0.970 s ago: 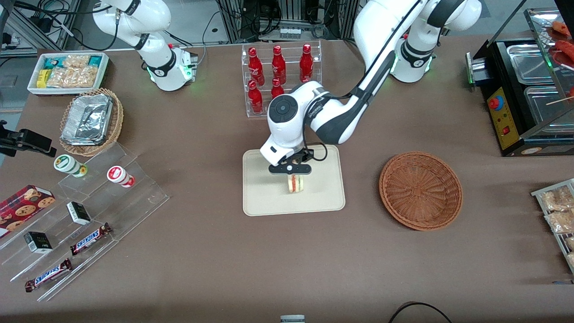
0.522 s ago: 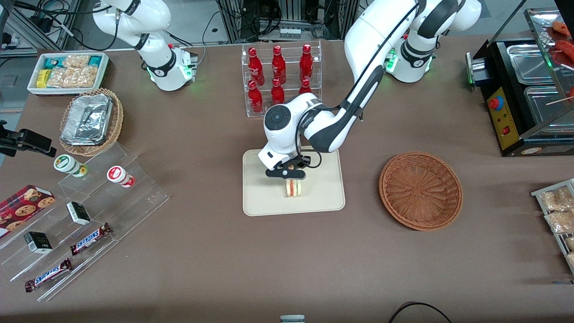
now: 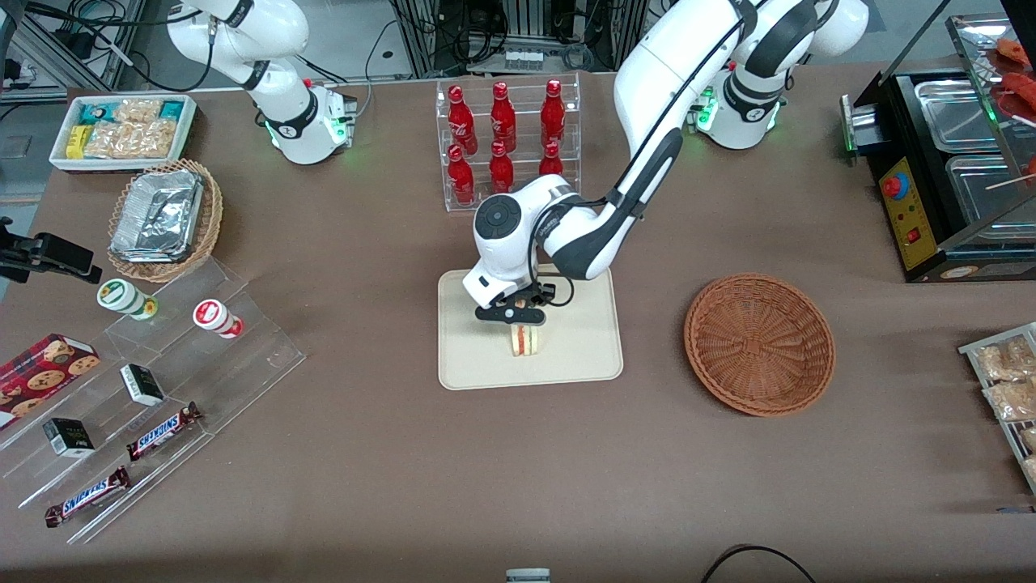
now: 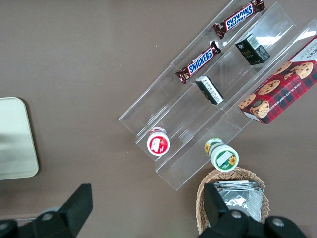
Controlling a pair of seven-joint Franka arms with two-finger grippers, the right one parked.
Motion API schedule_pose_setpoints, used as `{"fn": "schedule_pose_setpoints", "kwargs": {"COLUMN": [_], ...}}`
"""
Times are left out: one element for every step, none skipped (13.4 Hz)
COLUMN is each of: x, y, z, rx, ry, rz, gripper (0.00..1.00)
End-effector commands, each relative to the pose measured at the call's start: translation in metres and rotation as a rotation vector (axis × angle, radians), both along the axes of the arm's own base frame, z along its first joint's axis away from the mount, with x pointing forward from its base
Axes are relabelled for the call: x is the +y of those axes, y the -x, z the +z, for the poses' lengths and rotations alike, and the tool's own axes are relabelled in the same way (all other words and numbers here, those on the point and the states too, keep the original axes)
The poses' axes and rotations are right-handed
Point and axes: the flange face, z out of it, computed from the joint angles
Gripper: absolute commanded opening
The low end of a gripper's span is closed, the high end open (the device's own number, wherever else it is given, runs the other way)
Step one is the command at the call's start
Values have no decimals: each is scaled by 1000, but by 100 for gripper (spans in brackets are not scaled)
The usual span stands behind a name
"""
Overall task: Place sandwich from basket to tray
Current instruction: 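Lower the sandwich onto the tray and open the left gripper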
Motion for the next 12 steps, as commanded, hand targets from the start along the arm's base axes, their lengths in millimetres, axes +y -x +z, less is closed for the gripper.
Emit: {"fn": "schedule_pose_setpoints", "kwargs": {"x": [0, 4, 9, 13, 21, 38, 59, 79, 106, 137, 169, 194], "y": [-6, -7, -6, -5, -9, -18, -27, -34, -42, -50, -57, -61], "z": [50, 77, 106, 136, 160, 188, 214, 236, 261, 281, 299, 313], "rx": [-50, -48, -57, -70, -80, -95, -103, -101, -94, -84, -74, -59], "ry": [14, 5, 1, 14, 31, 40, 39, 41, 45, 26, 9, 18], "rz": [29, 41, 45, 66, 101, 136, 169, 207, 250, 288, 302, 274], "gripper": [100, 100, 100, 100, 100, 100, 100, 100, 100, 100, 100, 100]}}
